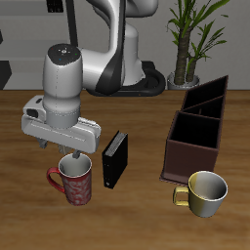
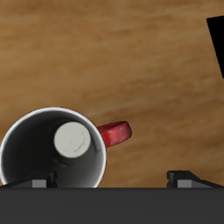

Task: Place the red mug into the left desk caddy's left compartment

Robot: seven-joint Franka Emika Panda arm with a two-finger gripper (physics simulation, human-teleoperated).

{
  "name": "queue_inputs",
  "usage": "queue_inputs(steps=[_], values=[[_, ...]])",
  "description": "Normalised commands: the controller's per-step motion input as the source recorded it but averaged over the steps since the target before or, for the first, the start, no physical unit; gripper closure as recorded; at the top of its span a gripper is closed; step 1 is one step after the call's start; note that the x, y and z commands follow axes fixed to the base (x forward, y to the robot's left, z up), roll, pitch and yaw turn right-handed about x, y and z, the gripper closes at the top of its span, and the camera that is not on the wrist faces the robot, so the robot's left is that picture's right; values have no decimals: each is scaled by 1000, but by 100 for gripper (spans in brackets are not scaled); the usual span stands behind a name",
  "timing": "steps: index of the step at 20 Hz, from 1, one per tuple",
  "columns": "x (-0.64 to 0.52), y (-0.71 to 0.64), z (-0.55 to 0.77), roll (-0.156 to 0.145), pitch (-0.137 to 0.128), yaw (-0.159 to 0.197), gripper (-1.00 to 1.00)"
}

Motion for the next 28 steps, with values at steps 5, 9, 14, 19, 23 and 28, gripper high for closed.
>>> queue_inputs(steps=[5, 9, 14, 19, 23, 28], values=[[52, 19, -432, 6, 45, 11, -100], [-52, -103, -370, -30, 39, -7, -100], [-86, -44, -419, -10, 61, -44, 100], [-68, -31, -169, -4, 19, -14, 100], [-67, -29, -51, -7, 15, -20, 100], [-23, -20, 107, -15, 0, -40, 100]])
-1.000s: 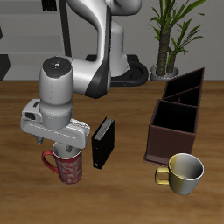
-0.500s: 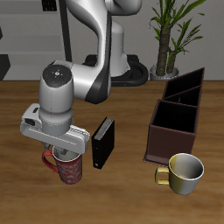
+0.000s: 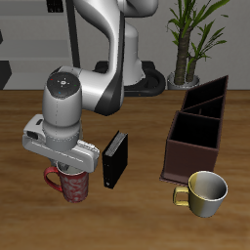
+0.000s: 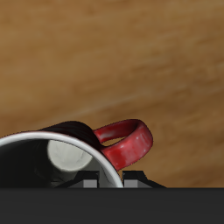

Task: Place the red mug into the left desk caddy's left compartment

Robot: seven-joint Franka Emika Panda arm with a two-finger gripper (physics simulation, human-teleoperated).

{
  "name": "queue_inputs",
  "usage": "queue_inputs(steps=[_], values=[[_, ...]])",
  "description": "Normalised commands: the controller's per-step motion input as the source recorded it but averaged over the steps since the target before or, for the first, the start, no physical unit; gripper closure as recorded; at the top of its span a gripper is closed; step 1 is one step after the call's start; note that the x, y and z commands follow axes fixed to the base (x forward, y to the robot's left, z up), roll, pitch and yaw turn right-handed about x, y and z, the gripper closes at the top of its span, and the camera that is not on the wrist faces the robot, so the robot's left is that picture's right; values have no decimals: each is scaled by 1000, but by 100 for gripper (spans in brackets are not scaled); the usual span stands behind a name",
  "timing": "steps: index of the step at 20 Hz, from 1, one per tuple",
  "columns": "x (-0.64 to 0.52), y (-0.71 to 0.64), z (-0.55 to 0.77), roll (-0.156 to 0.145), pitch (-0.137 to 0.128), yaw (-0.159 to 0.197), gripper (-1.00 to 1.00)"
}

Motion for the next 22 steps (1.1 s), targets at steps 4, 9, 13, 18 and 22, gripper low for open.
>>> queue_inputs(steps=[4, 9, 13, 18, 22], values=[[-82, 96, 389, -5, -53, -26, 100], [-145, 253, 601, 4, -71, -39, 100], [-187, 269, 700, -18, -75, -19, 100], [-95, 434, 669, 29, -85, 50, 100], [-88, 179, 442, 4, -29, -23, 100]])
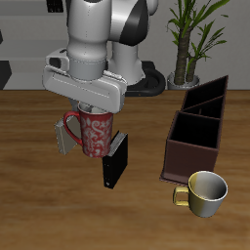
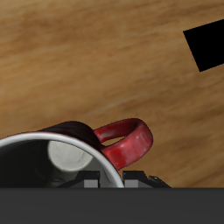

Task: Place the red mug into the left desk caddy's left compartment

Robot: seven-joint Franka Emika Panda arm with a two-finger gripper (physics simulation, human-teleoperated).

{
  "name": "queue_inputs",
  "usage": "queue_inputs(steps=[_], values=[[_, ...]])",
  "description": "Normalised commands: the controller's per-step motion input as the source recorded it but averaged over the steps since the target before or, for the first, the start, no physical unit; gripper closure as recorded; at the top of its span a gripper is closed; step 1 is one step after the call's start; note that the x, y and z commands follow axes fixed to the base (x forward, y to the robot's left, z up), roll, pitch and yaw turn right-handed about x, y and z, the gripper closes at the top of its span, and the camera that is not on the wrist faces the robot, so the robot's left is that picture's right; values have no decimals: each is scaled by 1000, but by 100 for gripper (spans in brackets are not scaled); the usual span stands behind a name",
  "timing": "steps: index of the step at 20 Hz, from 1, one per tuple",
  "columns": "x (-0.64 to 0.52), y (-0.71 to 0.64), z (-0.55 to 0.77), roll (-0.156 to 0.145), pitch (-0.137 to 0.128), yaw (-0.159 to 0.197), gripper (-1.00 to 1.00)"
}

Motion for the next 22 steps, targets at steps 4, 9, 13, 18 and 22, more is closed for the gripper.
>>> queue_inputs(steps=[4, 9, 13, 18, 22], values=[[-103, 290, 475, 7, -46, 29, 100], [-168, 104, 329, 5, -29, 1, 100], [-170, 93, 230, -24, -29, 15, 100], [-142, 484, 154, -15, 5, -9, 100], [-114, 703, 188, 73, -55, 10, 100]])
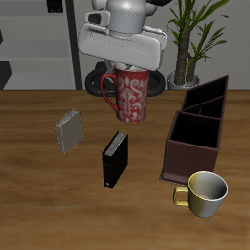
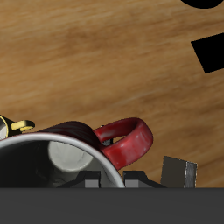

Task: Place the red mug into the left desk caddy's left compartment

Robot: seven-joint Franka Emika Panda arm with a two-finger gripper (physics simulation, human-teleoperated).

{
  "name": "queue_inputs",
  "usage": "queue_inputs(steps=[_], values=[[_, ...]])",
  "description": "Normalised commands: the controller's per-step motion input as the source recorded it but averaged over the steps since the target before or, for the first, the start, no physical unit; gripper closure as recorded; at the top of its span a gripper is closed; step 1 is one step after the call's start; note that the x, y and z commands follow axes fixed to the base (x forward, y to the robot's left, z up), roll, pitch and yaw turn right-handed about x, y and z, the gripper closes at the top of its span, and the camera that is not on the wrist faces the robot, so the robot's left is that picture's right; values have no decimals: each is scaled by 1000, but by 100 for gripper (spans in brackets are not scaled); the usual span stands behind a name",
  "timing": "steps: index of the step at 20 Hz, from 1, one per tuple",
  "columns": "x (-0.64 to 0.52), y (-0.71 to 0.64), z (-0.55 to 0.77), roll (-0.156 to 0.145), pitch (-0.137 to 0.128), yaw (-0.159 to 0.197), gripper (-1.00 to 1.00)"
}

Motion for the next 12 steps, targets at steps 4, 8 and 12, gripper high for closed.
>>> queue_inputs(steps=[4, 8, 12], values=[[-270, 615, 294, -48, -17, -11, 100], [-109, 334, 105, -35, 31, -35, 100], [-48, 578, 6, -16, 21, 16, 100]])
